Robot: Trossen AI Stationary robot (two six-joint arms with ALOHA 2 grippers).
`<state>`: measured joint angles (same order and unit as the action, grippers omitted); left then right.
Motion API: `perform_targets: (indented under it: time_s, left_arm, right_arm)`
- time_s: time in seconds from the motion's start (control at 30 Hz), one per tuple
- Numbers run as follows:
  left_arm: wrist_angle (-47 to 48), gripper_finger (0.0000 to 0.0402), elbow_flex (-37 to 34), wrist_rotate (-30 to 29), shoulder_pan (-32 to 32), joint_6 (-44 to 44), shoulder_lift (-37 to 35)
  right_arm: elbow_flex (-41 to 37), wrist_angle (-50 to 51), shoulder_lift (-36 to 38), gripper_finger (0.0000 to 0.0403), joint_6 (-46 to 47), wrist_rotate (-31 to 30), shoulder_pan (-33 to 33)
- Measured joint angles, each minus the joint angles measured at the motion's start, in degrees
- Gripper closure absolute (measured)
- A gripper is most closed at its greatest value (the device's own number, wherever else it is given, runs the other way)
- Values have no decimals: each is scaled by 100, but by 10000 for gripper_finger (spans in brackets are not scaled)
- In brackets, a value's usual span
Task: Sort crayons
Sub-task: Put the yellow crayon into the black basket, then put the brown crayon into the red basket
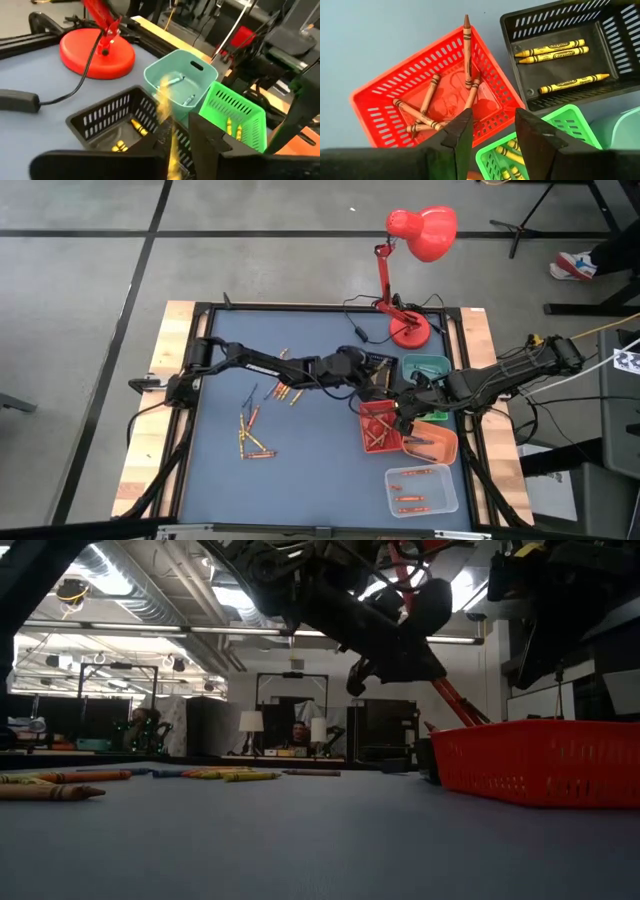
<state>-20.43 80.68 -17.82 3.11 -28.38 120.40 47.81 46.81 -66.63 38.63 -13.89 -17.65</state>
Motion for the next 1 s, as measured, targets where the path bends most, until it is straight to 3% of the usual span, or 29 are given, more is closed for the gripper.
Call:
perform_targets:
  time_s: [0.17,0.33,0.43,0.53,0.8,1.0]
  left_arm:
    - [43,324,2,4,28,83,26]
    - [42,312,2,41,147,839,24]
    - [130,313,2,508,330,1352,-1]
    - [392,317,2,1022,558,1333,-13]
    - [2012,320,0,2182,1278,1200,-63]
    - [3470,320,0,2310,1642,1243,-63]
  right_arm:
    - [0,-7,0,258,0,0,0]
    - [0,-9,0,258,0,-2,0]
    - [0,-9,0,258,0,-1,1]
    - [0,-10,0,258,0,-2,2]
    - [0,-9,0,258,0,-1,2]
    - [0,-14,0,258,-9,-2,7]
